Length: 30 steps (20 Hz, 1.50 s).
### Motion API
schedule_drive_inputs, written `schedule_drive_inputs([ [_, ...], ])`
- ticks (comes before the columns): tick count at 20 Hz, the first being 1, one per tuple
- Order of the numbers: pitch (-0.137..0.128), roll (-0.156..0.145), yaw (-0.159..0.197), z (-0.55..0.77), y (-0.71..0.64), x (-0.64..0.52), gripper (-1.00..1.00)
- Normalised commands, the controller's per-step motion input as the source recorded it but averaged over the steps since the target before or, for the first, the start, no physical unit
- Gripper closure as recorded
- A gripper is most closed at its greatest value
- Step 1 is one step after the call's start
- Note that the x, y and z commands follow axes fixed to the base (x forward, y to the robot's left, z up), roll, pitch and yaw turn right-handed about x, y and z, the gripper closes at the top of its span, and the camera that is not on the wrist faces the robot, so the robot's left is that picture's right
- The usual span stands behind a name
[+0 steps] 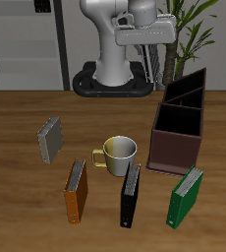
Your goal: Place the striped book into the left desk caddy's left compartment
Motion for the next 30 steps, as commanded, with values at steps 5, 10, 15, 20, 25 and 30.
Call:
schedule_drive_inputs([
  [5,0.002,0.031,-0.019,0.04,0.14,-0.06,1.0],
  [10,0.01,0.037,-0.031,0.05,0.32,-0.14,1.0],
  [15,0.003,0.045,0.045,-0.04,0.3,-0.07,1.0],
  [20,-0.005,0.012,-0.016,0.04,0.12,0.06,1.0],
  [25,-0.012,-0.008,-0.024,0.05,0.15,0.06,1.0],
  [30,0.017,0.018,-0.004,-0.03,0.16,-0.03,1.0],
])
